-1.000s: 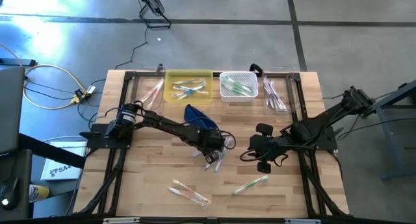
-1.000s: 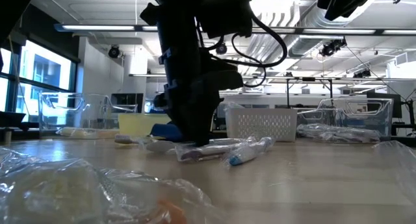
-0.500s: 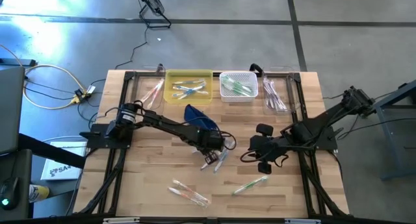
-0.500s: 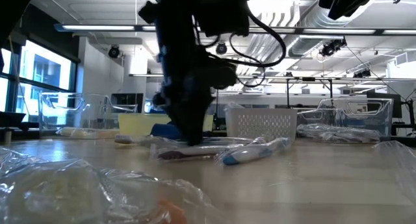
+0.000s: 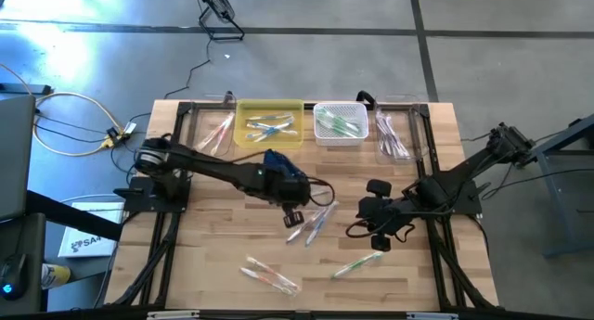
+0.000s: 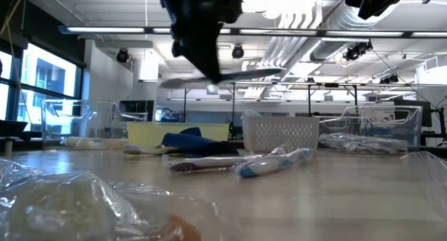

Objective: Pick & Place Toothbrushes
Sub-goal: Put the blue toothbrush into the yellow bin

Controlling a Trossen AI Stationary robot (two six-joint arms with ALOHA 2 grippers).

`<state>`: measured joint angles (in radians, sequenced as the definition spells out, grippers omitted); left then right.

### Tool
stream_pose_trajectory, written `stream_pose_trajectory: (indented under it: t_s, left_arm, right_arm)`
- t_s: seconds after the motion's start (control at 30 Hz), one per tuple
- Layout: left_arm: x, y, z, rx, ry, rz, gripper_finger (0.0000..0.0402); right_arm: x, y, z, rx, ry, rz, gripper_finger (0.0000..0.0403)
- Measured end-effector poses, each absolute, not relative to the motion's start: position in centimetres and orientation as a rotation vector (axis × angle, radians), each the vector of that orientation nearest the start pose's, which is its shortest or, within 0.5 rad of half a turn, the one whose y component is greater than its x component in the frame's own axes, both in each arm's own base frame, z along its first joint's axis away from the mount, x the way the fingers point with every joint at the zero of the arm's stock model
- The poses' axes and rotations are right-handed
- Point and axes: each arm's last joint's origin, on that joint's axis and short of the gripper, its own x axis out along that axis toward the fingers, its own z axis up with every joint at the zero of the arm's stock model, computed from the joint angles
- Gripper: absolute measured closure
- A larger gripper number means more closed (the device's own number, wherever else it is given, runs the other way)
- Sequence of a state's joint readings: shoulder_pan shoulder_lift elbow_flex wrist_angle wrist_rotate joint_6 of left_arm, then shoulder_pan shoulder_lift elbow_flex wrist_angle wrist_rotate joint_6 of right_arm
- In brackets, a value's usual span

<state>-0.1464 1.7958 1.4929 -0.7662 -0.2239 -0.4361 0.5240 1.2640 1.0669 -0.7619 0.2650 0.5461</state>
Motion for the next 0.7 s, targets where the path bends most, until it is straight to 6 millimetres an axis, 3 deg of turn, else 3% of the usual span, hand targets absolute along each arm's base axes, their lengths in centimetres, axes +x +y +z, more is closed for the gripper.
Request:
stream_pose_trajectory:
  t_s: [0.27, 0.7]
  left_arm:
    - [34.3, 0.2, 29.5, -0.107, 1.037, 0.419, 0.0391]
    - [30.5, 12.5, 29.8, -0.001, 1.213, 0.496, 0.0391]
  right_arm:
    - [22.0, 11.5, 28.9, 0.079, 0.852, -0.083, 0.0309]
    - [23.5, 10.5, 29.8, 0.204, 0.721, -0.149, 0.0309]
